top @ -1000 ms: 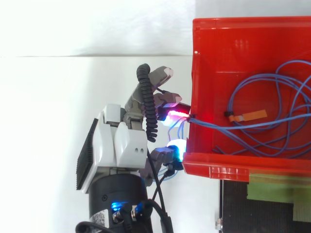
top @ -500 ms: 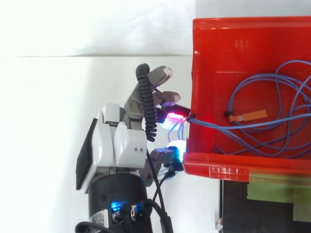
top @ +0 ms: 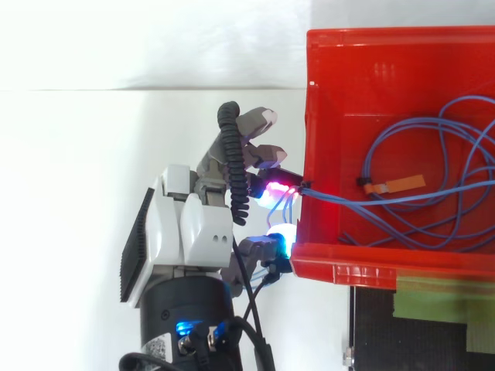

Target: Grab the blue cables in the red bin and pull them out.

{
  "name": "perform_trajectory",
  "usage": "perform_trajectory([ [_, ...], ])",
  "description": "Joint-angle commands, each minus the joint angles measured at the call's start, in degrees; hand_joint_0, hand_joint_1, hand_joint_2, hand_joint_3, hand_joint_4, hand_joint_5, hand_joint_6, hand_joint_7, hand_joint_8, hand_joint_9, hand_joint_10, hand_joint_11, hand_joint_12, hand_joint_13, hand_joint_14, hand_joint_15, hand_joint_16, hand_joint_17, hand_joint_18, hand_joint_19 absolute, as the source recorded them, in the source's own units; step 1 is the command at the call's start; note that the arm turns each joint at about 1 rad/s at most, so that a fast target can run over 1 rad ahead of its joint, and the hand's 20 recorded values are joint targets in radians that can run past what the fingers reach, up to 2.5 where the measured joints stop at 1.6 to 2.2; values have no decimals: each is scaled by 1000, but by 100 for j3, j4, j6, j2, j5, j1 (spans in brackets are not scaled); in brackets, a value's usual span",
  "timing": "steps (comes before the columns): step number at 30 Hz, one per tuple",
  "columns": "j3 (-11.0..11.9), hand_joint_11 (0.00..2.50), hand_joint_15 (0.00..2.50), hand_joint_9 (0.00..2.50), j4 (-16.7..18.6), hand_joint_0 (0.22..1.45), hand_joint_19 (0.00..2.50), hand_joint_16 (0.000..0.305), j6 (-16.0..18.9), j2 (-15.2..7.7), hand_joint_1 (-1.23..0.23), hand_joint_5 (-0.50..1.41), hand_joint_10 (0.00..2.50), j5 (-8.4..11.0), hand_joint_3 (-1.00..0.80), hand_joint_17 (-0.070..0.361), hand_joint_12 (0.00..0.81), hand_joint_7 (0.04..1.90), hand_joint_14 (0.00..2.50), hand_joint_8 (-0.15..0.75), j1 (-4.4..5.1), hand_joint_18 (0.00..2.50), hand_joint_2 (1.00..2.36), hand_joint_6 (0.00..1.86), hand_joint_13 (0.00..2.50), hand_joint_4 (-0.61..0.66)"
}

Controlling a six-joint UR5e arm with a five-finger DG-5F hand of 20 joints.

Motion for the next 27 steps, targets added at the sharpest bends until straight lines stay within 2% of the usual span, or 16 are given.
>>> perform_trajectory([
  [1, -2, 604, 368, 818, 9, 763, 436, 53, -7, -2, -1074, 531, 19, 0, -1000, 120, 376, 565, 14, 263, 1, 554, 1000, 577, 625, 137],
  [16, -2, 618, 377, 834, 149, 768, 441, 53, -7, -2, -1058, 556, 20, 9, -1000, 119, 373, 601, 15, 262, -16, 566, 1000, 499, 635, 146],
  [27, -2, 614, 375, 847, 176, 774, 445, 53, -7, -2, -1056, 561, 20, 0, -1000, 119, 370, 592, 15, 265, -42, 567, 1000, 536, 640, 140],
])
